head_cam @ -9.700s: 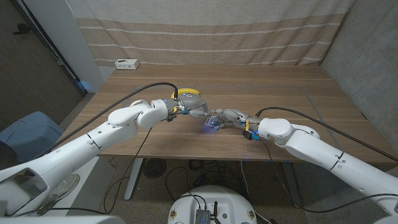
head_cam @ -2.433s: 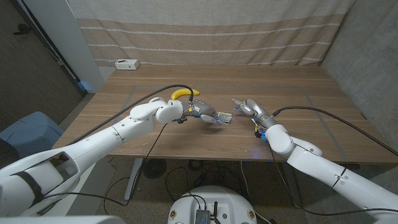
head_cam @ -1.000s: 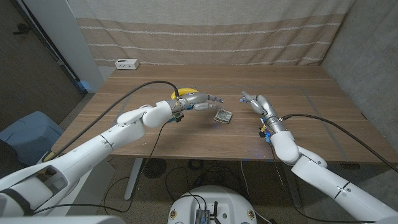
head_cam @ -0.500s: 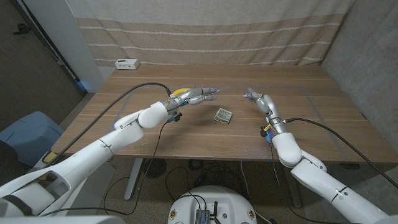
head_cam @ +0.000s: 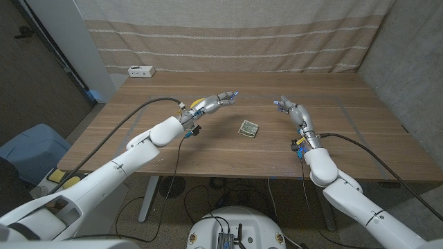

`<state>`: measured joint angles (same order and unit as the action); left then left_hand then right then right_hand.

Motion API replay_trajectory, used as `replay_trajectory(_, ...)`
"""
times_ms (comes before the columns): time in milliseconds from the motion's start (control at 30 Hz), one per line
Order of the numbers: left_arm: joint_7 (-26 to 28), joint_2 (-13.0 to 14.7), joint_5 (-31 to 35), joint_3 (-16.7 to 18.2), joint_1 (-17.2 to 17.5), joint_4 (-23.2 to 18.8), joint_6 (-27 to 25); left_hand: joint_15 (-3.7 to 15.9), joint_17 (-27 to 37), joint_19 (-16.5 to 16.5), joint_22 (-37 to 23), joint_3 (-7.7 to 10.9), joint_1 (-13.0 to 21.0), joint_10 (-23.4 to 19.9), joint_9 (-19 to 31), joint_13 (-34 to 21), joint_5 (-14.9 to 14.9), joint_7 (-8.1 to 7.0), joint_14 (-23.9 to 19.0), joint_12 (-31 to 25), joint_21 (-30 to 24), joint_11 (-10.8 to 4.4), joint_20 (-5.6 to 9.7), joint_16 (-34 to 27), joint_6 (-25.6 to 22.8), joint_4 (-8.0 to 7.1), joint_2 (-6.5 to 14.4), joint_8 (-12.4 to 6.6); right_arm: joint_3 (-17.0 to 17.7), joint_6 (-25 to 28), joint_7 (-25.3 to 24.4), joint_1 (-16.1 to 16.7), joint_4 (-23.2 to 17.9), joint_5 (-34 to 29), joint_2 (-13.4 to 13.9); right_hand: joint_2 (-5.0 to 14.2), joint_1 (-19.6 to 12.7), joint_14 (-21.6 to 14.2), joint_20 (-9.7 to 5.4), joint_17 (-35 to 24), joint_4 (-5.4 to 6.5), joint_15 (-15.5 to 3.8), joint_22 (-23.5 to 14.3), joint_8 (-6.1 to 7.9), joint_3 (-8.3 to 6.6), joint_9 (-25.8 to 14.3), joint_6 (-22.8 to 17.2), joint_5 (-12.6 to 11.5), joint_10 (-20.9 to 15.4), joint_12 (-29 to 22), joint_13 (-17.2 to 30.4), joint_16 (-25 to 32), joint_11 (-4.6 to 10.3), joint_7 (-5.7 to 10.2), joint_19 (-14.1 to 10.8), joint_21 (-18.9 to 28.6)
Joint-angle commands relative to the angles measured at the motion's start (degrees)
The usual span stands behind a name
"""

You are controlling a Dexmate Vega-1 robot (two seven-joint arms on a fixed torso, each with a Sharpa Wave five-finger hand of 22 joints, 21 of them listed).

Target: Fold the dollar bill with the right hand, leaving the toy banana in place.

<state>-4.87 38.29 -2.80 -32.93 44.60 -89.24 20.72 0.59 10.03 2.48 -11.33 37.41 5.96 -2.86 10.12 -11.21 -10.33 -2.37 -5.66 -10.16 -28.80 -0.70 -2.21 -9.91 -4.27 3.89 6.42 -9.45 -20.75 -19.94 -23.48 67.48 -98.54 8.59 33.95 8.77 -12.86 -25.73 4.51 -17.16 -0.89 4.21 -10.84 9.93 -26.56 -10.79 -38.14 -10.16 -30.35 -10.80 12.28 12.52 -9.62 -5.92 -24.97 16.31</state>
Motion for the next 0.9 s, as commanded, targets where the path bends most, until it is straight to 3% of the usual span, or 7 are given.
replay_trajectory(33, -0.1, -2.7, -8.1, 1.7, 1.6, 4.2, 4.1, 0.79, -0.2, -0.5, 0.0, 0.22, 1.4, 1.9, 0.0, 0.1, 0.3, -0.22, 2.8, 0.0, 0.5, -0.64, 0.57, 0.5, 1.5, 0.88, -0.3, -0.29, 0.7, -3.8, 3.6, 0.1, 1.7, 5.4, -1.9, -0.03, -0.7, 0.4, 0.17, -0.2, -0.53, 0.09, -0.1, -0.24, -0.05, -0.2, 1.3, 0.1, 0.8, 0.2, 0.0, 0.1, 0.03, 0.05, 0.3, -0.2)
replay_trajectory(167, -0.3, -3.5, -10.0, 2.1, 1.7, 5.3, 5.2, 1.27, -0.3, -1.6, 0.2, 0.05, 1.9, 3.7, 0.0, 0.3, 0.4, -0.30, 5.1, 0.0, 1.2, -1.37, 1.37, 0.5, 3.1, 1.49, -0.4, -0.23, 0.9, -2.4, 3.4, 0.3, 0.7, 4.9, -1.6, -0.21, -1.0, 1.1, 0.11, -0.2, -0.93, 0.03, -0.1, -0.23, -0.02, -0.2, 2.6, 0.0, 1.6, 0.3, 0.0, -0.1, 0.20, 0.25, 0.4, -0.3)
replay_trajectory(433, -2.3, -4.5, -13.7, 2.7, 1.0, 8.1, 6.5, 1.51, -0.4, -1.9, 0.2, -0.23, 2.1, 4.1, -0.1, 0.5, 0.4, -0.39, 5.6, -0.2, 1.4, -1.71, 0.56, 0.3, 4.4, 1.84, -0.7, -0.15, 1.1, -3.0, 5.3, -0.5, 1.1, 7.7, -2.2, -0.66, -1.7, 4.0, -0.72, 0.2, -2.08, -0.44, 0.0, -0.05, 0.22, -0.1, 5.6, 0.1, 4.8, 0.5, -0.1, -0.9, 0.90, 1.19, 1.1, -0.8)
replay_trajectory(567, -3.3, -5.7, -17.0, 3.5, 1.2, 10.3, 8.2, 1.95, -0.2, -1.8, 0.3, -0.56, 1.5, 4.9, -0.1, 0.6, 0.4, -0.56, 6.6, -0.2, 1.5, -2.52, 0.50, 0.2, 5.2, 1.27, -0.5, -0.24, 1.3, -4.9, 6.5, -0.9, 2.3, 10.3, -3.6, -1.01, -1.3, 5.6, -1.34, 0.4, -2.21, -0.60, 0.1, -0.16, 0.73, -0.1, 7.7, 0.2, 6.8, 0.6, -0.2, -1.3, 1.05, 1.76, 1.9, -1.4)
replay_trajectory(667, -3.8, -6.5, -19.0, 4.0, 1.5, 11.7, 9.3, 2.35, -0.1, -2.3, 0.3, -0.90, 0.9, 6.1, -0.1, 0.7, 0.3, -0.95, 7.7, 0.0, 1.9, -3.05, 0.86, 0.2, 6.2, 0.63, -0.3, -0.18, 1.2, -5.6, 6.7, -1.1, 2.7, 10.7, -4.1, -1.22, -1.6, 8.8, -2.06, 1.3, -2.97, -1.81, 0.2, -0.26, 0.92, 0.0, 11.3, 0.2, 10.5, 0.9, -0.5, -2.0, 2.48, 2.66, 2.9, -2.1)
replay_trajectory(800, -4.3, -7.2, -20.7, 4.7, 1.9, 13.0, 10.5, 2.79, -0.1, -3.1, 0.4, -1.12, 0.6, 7.8, -0.2, 0.8, 0.1, -1.26, 9.0, 0.1, 2.4, -3.79, 1.47, 0.2, 8.2, 0.34, -0.2, -0.02, 1.1, -6.1, 6.4, -1.3, 3.1, 10.9, -5.1, -1.36, -2.0, 12.1, -3.14, 2.5, -3.80, -3.11, 0.4, -0.28, 1.12, 0.2, 15.1, 0.1, 13.6, 0.9, -0.8, -2.4, 3.35, 3.69, 4.0, -2.9)
replay_trajectory(900, -4.6, -7.1, -21.4, 5.1, 2.1, 13.4, 11.2, 2.88, -0.3, -3.6, 0.4, -1.18, 0.8, 9.0, -0.2, 0.8, 0.0, -1.26, 9.8, 0.2, 2.7, -3.65, 1.60, 0.3, 9.2, 0.42, -0.1, -0.02, 1.0, -7.3, 6.5, -1.8, 4.0, 10.7, -5.8, -1.72, -2.1, 15.7, -3.95, 3.7, -4.53, -3.95, 0.5, -0.38, 1.58, 0.4, 19.0, 0.0, 17.6, 1.1, -1.1, -2.6, 4.74, 4.08, 6.0, -4.0)
